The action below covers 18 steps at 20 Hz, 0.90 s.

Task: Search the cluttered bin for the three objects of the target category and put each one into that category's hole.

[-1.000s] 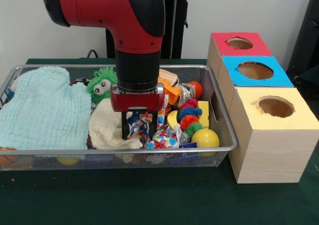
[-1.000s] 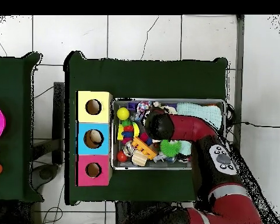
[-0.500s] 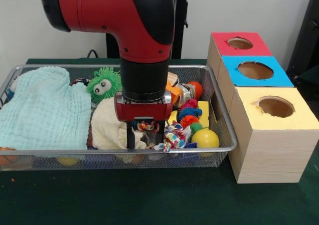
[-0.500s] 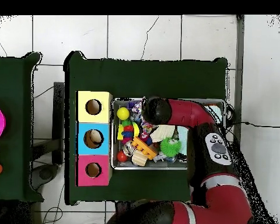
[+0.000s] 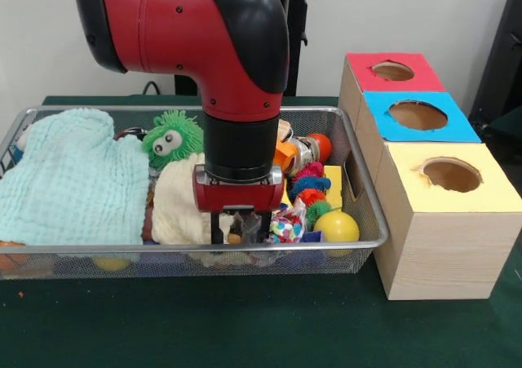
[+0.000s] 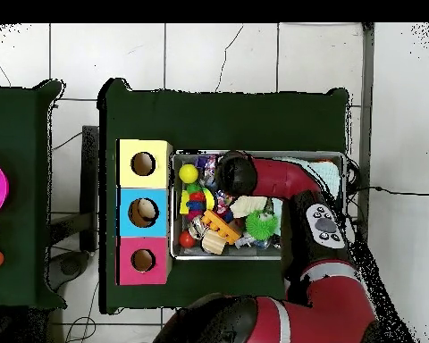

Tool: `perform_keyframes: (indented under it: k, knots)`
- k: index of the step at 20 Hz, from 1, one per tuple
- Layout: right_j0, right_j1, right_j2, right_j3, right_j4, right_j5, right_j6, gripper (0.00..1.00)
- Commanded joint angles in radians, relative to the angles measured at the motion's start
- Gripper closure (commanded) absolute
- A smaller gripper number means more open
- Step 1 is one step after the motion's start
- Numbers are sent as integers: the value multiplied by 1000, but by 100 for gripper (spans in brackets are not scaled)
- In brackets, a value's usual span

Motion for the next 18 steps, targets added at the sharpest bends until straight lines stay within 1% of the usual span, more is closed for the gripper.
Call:
perform_keyframes:
  k: [1, 4, 7, 10, 12, 18]
  knots:
    - [28, 88, -31, 27, -9, -117, 195, 0]
    - [47, 108, -68, 44, -14, -151, 206, 0]
    - [41, 88, -93, 77, -25, -165, 184, 0]
    - [10, 86, -89, 85, -40, -150, 128, 0]
    - [4, 90, -92, 75, -45, -126, 99, 0]
    - [22, 92, -120, 78, -52, -103, 87, 0]
